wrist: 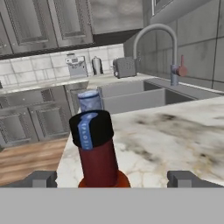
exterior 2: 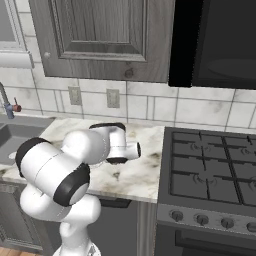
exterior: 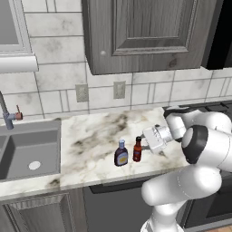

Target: Place the condiment bottle and condiment bottle from the counter to the top shelf of the fridge. If the existing items in the fridge are on the top shelf, move them to other shelves.

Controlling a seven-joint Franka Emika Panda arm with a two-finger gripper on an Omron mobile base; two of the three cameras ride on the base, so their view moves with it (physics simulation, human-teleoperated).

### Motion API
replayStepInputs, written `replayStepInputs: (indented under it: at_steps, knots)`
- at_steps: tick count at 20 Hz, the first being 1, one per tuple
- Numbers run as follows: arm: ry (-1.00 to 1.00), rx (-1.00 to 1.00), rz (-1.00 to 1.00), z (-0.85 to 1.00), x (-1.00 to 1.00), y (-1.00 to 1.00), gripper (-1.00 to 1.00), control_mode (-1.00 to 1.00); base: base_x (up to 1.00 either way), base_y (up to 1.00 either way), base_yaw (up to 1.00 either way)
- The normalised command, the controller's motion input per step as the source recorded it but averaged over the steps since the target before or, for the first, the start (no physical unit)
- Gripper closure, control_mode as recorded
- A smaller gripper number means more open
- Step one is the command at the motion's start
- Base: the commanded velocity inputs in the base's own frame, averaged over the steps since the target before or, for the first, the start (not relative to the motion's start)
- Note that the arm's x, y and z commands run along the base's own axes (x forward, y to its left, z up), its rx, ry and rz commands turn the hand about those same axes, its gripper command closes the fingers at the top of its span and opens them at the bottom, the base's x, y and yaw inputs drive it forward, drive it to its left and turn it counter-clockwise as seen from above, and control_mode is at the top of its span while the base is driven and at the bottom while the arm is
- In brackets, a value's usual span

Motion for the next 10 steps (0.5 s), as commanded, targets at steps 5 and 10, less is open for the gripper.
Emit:
replayStepInputs:
  at_steps: [5, 10]
  knots:
    - [0.00, 0.00, 0.00, 0.00, 0.00, 0.09, -1.00, -1.00, 0.00, 0.00, 0.00]
    - [0.00, 0.00, 0.00, 0.00, 0.00, 0.11, -1.00, -1.00, 0.00, 0.00, 0.00]
